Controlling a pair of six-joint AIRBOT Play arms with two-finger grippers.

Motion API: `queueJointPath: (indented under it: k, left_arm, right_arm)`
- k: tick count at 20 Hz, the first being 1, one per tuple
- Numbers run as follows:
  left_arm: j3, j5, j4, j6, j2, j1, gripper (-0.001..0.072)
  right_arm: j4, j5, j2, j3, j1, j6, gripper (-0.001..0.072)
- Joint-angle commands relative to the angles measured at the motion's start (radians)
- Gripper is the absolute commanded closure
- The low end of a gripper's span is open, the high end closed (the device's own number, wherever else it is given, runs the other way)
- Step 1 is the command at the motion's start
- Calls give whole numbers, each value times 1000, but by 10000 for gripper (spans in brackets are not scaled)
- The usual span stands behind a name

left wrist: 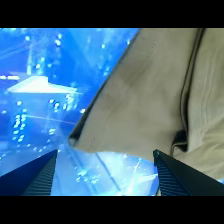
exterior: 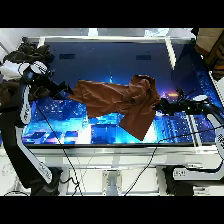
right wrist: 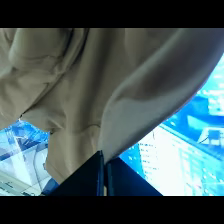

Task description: Fold the shirts.

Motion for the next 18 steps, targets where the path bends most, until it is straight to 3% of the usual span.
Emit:
queueJointPath:
  k: [1, 4, 5, 6, 7, 9, 14, 18]
  left_arm:
    - [0, 37, -76, -8, -31, 1, 106]
    - [0, 103, -136, -15, -42, 0, 308]
    - [0, 114, -157, -14, -42, 0, 424]
    - [0, 119, -183, -5, -42, 0, 619]
    - [0, 121, -219, 23, -42, 0, 692]
    - [2, 121, -356, 67, -41, 1, 691]
    - [106, 121, -890, 253, 33, -2, 694]
    - [154, 146, -981, 335, 274, -3, 695]
  right_arm:
    - [3, -3, 3, 0, -1, 0, 685]
    - [3, -2, 3, 0, -1, 0, 685]
    - [3, -2, 3, 0, -1, 0, 685]
    - [3, -2, 3, 0, -1, -1, 685]
    - [3, -2, 5, 0, -1, -1, 685]
    - [3, -7, 22, 0, -1, -22, 686]
    - [23, 18, 196, 26, -62, -63, 687]
    - [134, 143, 426, 177, -230, -77, 687]
